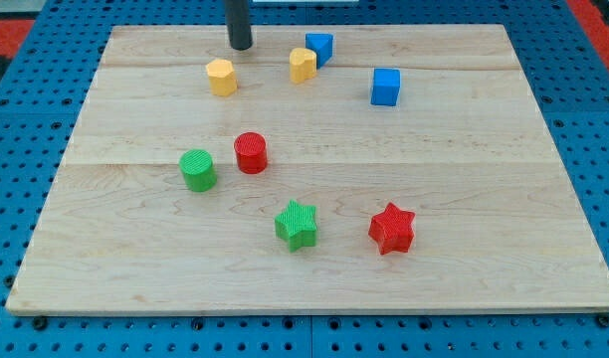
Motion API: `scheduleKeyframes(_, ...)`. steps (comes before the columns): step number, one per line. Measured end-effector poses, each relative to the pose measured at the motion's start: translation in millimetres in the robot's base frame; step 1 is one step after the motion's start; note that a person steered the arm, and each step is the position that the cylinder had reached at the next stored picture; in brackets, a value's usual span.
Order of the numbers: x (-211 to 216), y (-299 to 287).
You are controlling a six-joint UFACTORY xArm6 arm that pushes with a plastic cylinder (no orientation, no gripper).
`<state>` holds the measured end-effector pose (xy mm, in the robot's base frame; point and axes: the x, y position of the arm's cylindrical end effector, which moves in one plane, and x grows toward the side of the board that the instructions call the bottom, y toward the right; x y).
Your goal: Move the yellow heart towards the yellow hexagon
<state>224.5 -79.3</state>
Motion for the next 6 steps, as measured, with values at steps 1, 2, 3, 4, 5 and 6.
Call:
scheduleKeyframes(1, 23.5, -4.7)
scheduleKeyframes(2, 52.8, -18.9)
scheduleKeyframes(3, 61.5, -23.1)
scheduleKeyframes(4, 36.4, -15.3)
scheduleKeyframes(5, -17.6, 59.2)
scheduleKeyframes(6, -12.0, 150.7)
